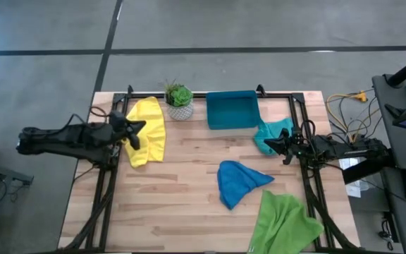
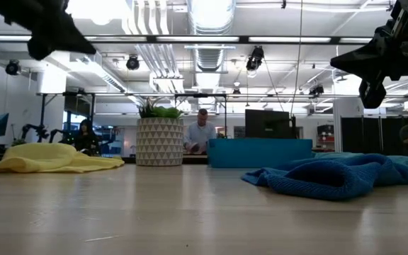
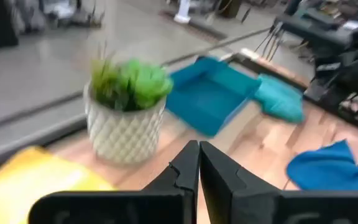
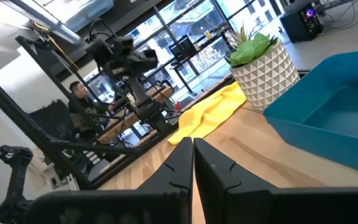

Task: Fold microfiber towels
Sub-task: Fold the dark blue microfiber towel into the dark blue bin

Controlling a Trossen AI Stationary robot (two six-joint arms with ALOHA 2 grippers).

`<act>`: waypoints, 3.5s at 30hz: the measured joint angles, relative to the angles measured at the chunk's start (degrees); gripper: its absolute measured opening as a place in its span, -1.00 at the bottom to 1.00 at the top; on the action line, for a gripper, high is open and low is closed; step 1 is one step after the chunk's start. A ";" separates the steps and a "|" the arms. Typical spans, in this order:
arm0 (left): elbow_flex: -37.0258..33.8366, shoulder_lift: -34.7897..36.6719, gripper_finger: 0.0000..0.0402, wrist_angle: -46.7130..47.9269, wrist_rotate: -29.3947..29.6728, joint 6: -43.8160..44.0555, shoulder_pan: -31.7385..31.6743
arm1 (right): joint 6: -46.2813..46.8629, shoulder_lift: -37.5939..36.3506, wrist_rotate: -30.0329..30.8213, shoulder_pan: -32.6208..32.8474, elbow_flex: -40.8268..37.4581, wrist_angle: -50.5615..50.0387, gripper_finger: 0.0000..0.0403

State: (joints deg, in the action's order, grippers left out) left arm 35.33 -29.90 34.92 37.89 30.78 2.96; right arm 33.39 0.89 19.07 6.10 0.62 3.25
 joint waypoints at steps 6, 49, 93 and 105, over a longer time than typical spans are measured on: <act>1.05 -5.89 -1.00 7.30 0.06 4.97 -0.69 | 0.00 0.00 0.00 0.00 0.00 0.00 -0.96; 17.69 -44.12 -0.27 37.57 -13.68 -3.71 -32.60 | 20.30 0.39 8.01 -0.04 0.00 13.67 -0.96; 29.42 -79.47 0.15 -42.42 -41.94 -21.88 -2.52 | 29.75 0.35 15.99 -0.04 0.02 27.51 -0.96; 44.82 -92.15 0.14 -26.69 -41.36 -9.09 -4.27 | 29.64 0.33 13.40 -0.01 0.00 27.55 -0.96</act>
State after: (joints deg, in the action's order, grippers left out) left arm 80.14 -122.05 8.24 -3.47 21.68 -1.31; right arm 63.02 1.21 32.47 6.09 0.62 30.80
